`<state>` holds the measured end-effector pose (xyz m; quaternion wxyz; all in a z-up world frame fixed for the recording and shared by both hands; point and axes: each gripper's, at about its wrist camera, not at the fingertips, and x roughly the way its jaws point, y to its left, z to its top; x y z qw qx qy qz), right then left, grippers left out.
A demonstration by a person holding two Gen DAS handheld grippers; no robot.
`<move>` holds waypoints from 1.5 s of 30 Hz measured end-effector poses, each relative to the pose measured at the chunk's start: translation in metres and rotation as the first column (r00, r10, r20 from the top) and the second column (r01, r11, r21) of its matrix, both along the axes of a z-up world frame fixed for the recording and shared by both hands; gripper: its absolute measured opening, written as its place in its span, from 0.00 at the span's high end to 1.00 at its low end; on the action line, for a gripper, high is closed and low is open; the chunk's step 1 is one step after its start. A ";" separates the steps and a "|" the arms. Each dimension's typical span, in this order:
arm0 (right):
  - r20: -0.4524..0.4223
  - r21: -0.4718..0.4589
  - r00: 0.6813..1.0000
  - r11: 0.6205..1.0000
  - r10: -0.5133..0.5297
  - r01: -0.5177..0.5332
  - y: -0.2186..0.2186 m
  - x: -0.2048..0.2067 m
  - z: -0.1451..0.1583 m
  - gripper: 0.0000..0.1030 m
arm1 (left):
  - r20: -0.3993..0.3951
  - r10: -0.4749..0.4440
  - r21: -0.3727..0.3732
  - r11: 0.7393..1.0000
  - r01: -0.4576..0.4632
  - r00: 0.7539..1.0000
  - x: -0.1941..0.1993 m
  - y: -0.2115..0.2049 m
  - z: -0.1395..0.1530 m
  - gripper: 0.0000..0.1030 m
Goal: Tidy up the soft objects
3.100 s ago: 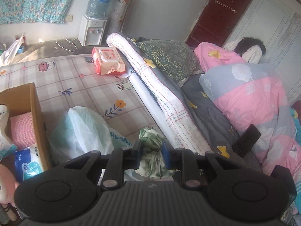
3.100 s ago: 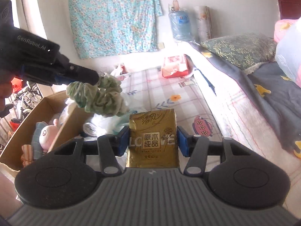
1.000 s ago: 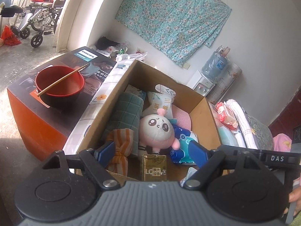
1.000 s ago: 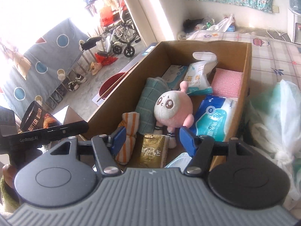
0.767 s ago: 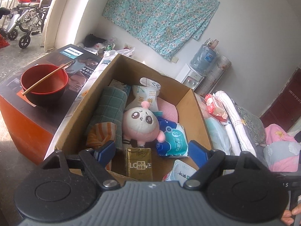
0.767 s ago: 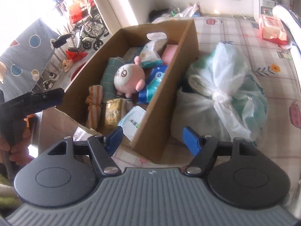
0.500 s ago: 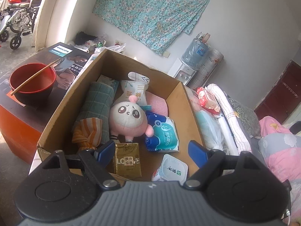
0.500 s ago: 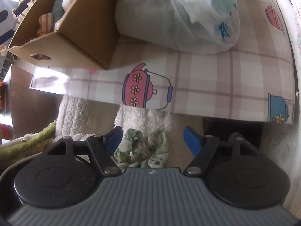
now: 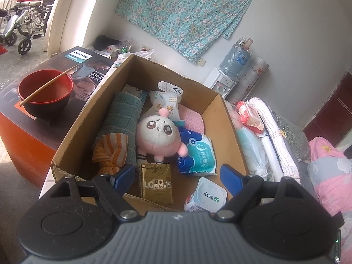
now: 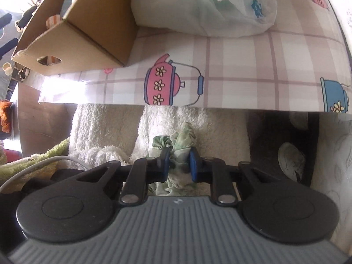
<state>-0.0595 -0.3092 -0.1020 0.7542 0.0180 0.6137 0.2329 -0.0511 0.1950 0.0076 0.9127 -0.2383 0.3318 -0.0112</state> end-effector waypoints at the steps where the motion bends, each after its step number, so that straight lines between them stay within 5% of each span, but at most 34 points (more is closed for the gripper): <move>1: 0.036 0.012 0.999 1.000 0.002 -0.003 0.000 0.002 0.011 0.85 | -0.001 0.004 -0.001 1.000 -0.004 1.000 0.000 0.001 -0.001 0.17; 5: 0.197 0.057 0.980 0.998 0.011 -0.023 0.006 0.015 0.059 0.85 | 0.003 0.017 -0.001 1.000 -0.017 1.000 -0.002 0.004 -0.001 0.17; 10: 0.397 0.128 0.916 0.986 0.046 -0.105 0.026 0.043 0.126 0.85 | 0.004 0.048 -0.005 0.999 -0.048 0.999 -0.006 0.014 -0.002 0.17; 14: 0.441 0.220 0.895 0.957 0.074 -0.187 0.059 0.073 0.155 0.85 | 0.003 0.074 -0.019 0.997 -0.074 0.997 -0.008 0.023 -0.004 0.17; 21: 0.301 0.311 0.948 0.928 0.108 -0.205 0.134 0.139 0.136 0.82 | -0.010 0.096 -0.025 0.995 -0.097 0.995 -0.009 0.032 -0.009 0.17; 28: 0.267 0.182 0.954 0.966 0.133 -0.186 0.184 0.165 0.088 0.71 | -0.024 0.102 -0.026 0.994 -0.103 0.994 -0.005 0.038 -0.013 0.17; 37: 0.382 0.245 0.924 0.963 0.009 -0.111 0.146 0.142 0.101 0.54 | -0.014 0.081 -0.025 0.996 -0.081 0.997 -0.001 0.034 -0.011 0.16; 45: 0.496 0.277 0.857 0.961 -0.139 -0.004 0.113 0.081 0.103 0.22 | 0.029 0.035 0.077 0.996 -0.037 0.999 -0.004 0.008 0.005 0.05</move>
